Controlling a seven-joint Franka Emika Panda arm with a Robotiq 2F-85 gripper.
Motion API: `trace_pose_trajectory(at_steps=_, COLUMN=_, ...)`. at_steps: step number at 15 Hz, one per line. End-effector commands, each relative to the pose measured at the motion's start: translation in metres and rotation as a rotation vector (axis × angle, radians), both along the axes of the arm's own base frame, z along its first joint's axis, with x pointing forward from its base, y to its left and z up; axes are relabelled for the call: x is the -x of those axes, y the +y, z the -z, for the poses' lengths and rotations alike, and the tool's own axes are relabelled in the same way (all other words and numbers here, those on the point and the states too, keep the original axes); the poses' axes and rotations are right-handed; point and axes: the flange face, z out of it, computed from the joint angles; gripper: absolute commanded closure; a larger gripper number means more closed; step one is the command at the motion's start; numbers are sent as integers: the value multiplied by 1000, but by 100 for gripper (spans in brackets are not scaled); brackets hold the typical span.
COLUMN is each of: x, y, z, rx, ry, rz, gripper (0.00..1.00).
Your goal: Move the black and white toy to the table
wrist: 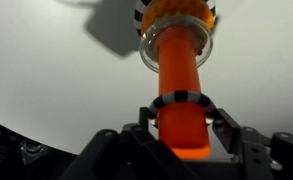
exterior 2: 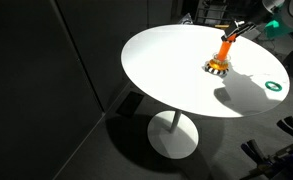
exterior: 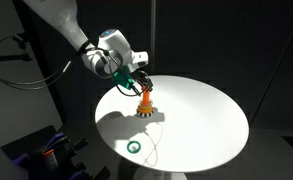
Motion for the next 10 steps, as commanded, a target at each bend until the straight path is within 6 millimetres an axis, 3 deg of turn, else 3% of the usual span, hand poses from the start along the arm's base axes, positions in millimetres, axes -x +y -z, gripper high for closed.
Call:
trace_pose_trajectory(at_steps=1, x=7, y=-3, z=-35, rx=-33, ry=-7, rz=45, gripper=59)
trace_pose_trajectory(at_steps=6, x=9, y=-9, z=-70, rx=-84, ry=-34, rz=107, gripper=59)
trace_pose_trajectory(at_steps=10, x=5, y=-39, z=-82, rx=-108, ry=-33, rz=209, gripper=59)
